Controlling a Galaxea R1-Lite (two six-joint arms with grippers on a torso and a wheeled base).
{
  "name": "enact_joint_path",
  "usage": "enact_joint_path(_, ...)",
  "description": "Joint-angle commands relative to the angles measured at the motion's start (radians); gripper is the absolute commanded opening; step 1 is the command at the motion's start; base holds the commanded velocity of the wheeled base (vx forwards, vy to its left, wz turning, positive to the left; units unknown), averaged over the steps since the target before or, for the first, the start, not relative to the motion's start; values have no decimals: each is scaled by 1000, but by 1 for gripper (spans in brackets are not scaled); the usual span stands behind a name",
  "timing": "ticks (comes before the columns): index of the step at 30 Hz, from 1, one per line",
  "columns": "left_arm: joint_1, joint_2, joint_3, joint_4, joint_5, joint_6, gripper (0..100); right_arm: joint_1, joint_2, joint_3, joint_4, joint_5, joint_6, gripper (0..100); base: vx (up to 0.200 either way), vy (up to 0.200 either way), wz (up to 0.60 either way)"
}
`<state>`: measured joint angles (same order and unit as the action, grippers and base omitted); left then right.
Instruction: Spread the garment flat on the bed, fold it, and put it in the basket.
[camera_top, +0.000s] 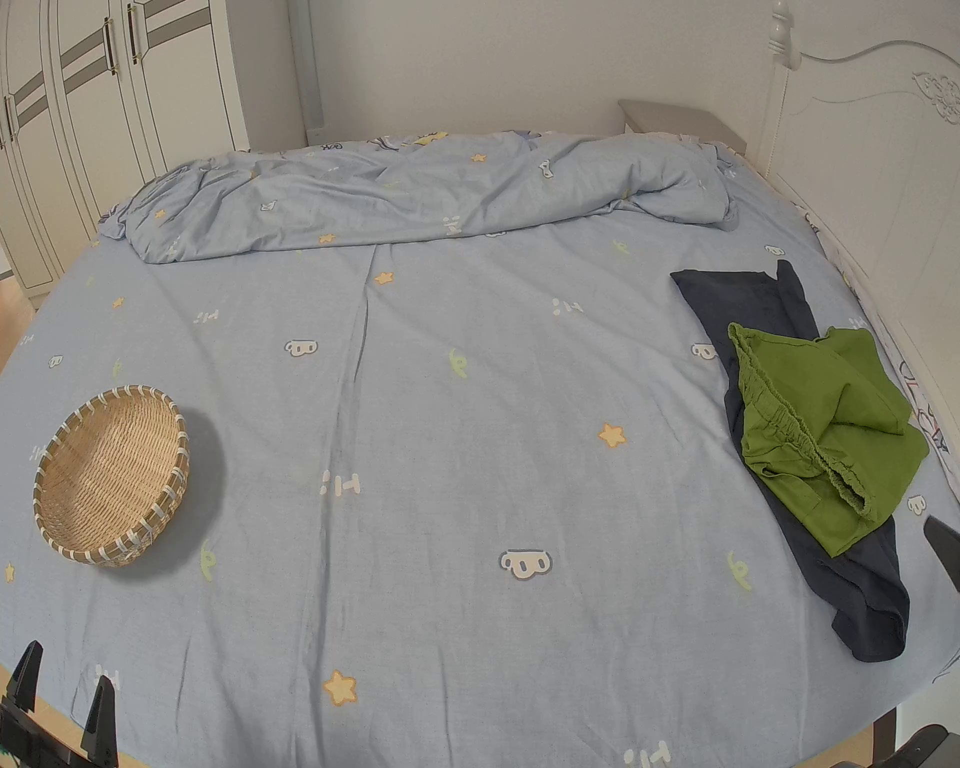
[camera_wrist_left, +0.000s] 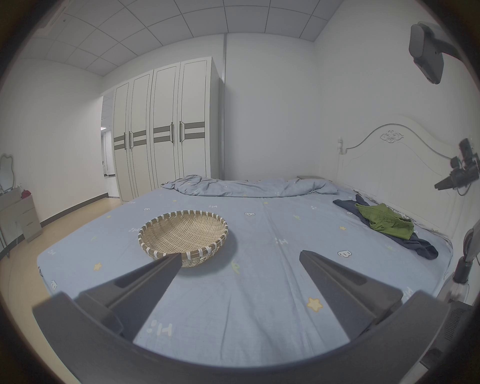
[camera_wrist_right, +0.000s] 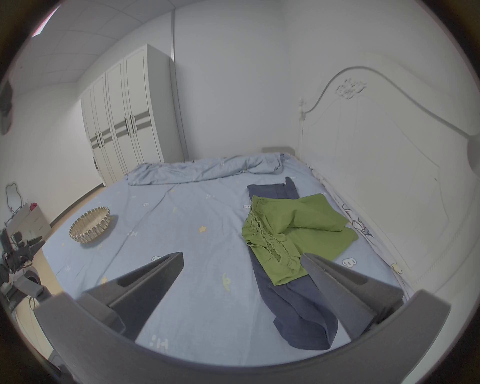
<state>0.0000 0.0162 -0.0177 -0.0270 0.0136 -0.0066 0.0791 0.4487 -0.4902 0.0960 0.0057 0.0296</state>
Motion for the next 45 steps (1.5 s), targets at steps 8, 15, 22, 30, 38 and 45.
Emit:
enact_joint_path(8,0,-16,18,-1,0,-1,100,16,1223,-769,-56,-33,-34,100,0,0,0)
enact_joint_path(15,0,-16,18,-1,0,-1,100,39,1435,-907,-73,-142,-39,100,0,0,0)
enact_joint_path(22,0,-16,18,-1,0,0,100,36,1518,-959,-91,-145,-40,100,0,0,0)
enact_joint_path(30,0,-16,18,-1,0,-1,100,25,1549,-1004,-91,-147,-40,100,0,0,0)
enact_joint_path(38,0,-16,18,-1,0,0,100,11,1527,-1004,-94,-145,-37,100,0,0,0)
enact_joint_path(45,0,-16,18,-1,0,-1,100,11,1444,-993,-87,-147,-40,100,0,0,0)
